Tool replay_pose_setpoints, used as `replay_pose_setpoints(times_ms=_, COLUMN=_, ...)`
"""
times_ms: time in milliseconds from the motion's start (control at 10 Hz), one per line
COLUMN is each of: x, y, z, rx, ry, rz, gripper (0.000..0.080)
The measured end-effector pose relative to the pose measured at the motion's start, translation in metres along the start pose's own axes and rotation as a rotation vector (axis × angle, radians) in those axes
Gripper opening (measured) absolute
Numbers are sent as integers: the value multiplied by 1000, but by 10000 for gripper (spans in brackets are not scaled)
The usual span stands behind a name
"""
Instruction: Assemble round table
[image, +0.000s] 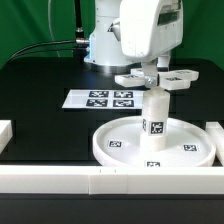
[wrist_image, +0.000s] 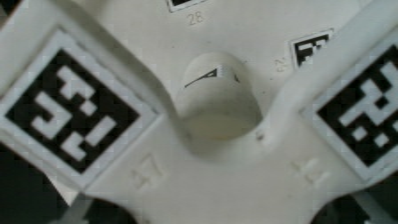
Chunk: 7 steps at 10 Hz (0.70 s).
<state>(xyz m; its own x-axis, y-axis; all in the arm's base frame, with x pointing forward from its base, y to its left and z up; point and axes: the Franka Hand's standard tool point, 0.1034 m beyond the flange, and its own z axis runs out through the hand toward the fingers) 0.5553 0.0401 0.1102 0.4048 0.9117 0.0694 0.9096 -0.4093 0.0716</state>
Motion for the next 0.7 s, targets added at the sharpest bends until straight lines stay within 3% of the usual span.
replay_pose_setpoints(times_ms=300, x=-2, y=-2, z=6, rx=9, ry=-3, rz=6, gripper=448)
replay_pose_setpoints(times_ms=700, x=-2, y=1, z=6, rx=-3, ry=3, rz=6, gripper=448)
